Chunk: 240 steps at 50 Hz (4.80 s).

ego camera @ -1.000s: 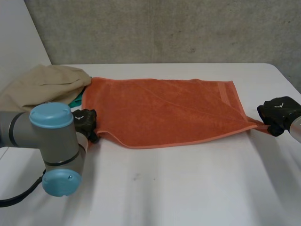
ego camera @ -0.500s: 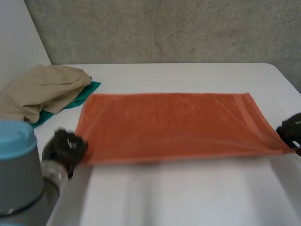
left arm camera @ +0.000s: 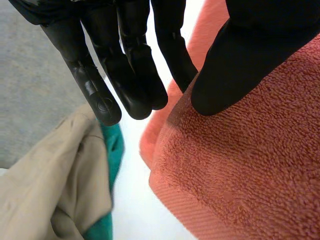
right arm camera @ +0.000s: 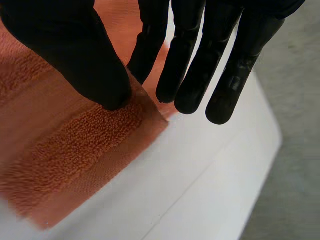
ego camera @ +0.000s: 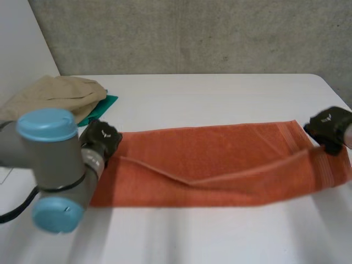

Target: Fold the laundry.

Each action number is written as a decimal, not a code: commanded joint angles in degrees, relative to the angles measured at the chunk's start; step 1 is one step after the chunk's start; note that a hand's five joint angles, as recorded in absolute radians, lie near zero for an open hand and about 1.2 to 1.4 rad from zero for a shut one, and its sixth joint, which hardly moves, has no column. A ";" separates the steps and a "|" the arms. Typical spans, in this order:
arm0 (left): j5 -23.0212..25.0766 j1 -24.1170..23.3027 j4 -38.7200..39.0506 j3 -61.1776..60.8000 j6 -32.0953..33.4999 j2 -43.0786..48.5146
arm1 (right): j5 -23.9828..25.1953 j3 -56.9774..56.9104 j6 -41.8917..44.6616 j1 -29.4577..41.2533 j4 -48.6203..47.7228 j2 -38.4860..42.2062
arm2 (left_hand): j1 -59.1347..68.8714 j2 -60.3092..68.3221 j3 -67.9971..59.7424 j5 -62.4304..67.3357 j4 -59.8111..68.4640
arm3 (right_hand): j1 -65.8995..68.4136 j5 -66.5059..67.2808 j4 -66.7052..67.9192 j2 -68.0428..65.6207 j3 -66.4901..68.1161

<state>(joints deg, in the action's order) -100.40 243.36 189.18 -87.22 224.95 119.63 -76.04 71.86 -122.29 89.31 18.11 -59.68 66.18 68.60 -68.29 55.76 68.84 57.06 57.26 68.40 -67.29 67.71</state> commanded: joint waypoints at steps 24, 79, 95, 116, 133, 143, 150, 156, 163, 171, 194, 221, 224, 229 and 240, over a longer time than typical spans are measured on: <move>-3.84 0.28 14.89 28.87 7.60 26.09 | -11.14 -38.20 0.12 7.55 -19.69 32.60 | -29.08 -31.51 31.20 -28.67 -31.75 | -47.06 -57.26 -58.40 57.29 -57.71; -2.25 -2.89 23.95 -11.48 -17.62 -5.64 | 8.11 7.85 -14.38 -8.00 -20.82 7.74 | -56.18 -58.60 58.29 -55.76 -58.84 | 22.94 12.74 11.60 -12.71 12.29; -2.43 -2.54 23.16 -11.48 -17.80 -6.26 | 4.85 2.58 -8.23 -19.96 -21.62 7.20 | -56.18 -58.60 58.29 -55.76 -58.84 | 22.94 12.74 11.60 -12.71 12.29; -2.43 -2.71 22.55 -11.56 -18.15 -6.26 | 26.21 9.88 -16.31 -15.57 -17.40 4.38 | -56.18 -58.60 58.29 -55.76 -58.84 | -32.52 -42.72 -43.86 42.75 -43.16; -2.17 -2.62 22.55 -12.00 -18.15 -6.17 | 21.11 6.98 -12.36 -13.20 -17.75 10.54 | -56.18 -58.60 58.29 -55.76 -58.84 | -12.69 -22.89 -24.03 22.92 -23.34; -2.25 -2.71 22.55 -12.09 -18.15 -6.08 | 20.94 6.10 -13.06 -13.37 -18.98 10.63 | -56.18 -58.60 58.29 -55.76 -58.84 | 22.94 12.74 11.60 -12.71 12.29; -2.34 -2.71 22.55 -12.09 -18.15 -6.34 | 17.69 3.64 -12.53 -15.47 -19.51 8.78 | -56.18 -58.60 58.29 -55.76 -58.84 | 22.94 12.74 11.60 -12.71 12.29; -2.52 -2.62 22.55 -12.09 -18.15 -6.52 | 10.23 -2.33 -9.91 -22.15 -20.66 9.58 | -56.18 -58.60 58.29 -55.76 -58.84 | 22.94 12.74 11.60 -12.71 12.29; -2.61 -2.62 22.46 -12.09 -18.15 -7.05 | 6.96 -4.19 -5.06 -23.30 -21.09 8.70 | -56.18 -58.60 58.29 -55.76 -58.84 | 22.94 12.74 11.60 -12.71 12.29; -2.61 -2.62 22.46 -12.09 -18.24 -9.07 | 8.19 -1.82 -9.89 -10.31 -23.03 0.62 | -56.18 -58.60 58.29 -55.76 -58.84 | 22.94 12.74 11.60 -12.71 12.29; -2.61 -2.53 22.72 -10.95 -18.24 -10.04 | 17.16 1.35 -11.39 36.54 -24.17 7.02 | -56.18 -58.60 58.29 -55.76 -58.84 | 22.94 12.74 11.60 -12.71 12.29; -2.52 -11.67 22.81 -1.63 -19.91 -2.74 | 4.06 21.38 -30.04 13.44 -20.56 -5.72 | -56.18 -58.60 58.29 -55.76 -58.84 | -47.06 -57.26 -58.40 57.29 -57.71; -2.52 -11.85 22.81 -1.63 -19.91 -2.48 | 3.97 24.63 -23.80 10.90 -21.53 -5.72 | -56.18 -58.60 58.29 -55.76 -58.84 | -35.57 -45.78 -46.92 45.81 -46.22; -2.61 -11.76 22.64 -1.63 -19.99 -2.39 | 4.24 25.87 -19.48 7.90 -23.99 -4.05 | -56.18 -58.60 58.29 -55.76 -58.84 | -5.64 -15.84 -16.98 15.87 -16.29; -2.69 -11.59 22.37 -3.65 -19.91 -4.84 | 3.62 21.39 -22.99 11.41 -28.21 -2.98 | -56.18 -58.60 58.29 -55.76 -58.84 | 22.94 12.74 11.60 -12.71 12.29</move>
<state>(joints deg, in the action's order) -103.05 231.61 211.76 -89.50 204.90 116.77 -71.89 96.34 -141.93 97.29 -6.78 -60.28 11.21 11.61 -12.09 2.68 11.74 53.51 56.69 68.14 -67.07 67.73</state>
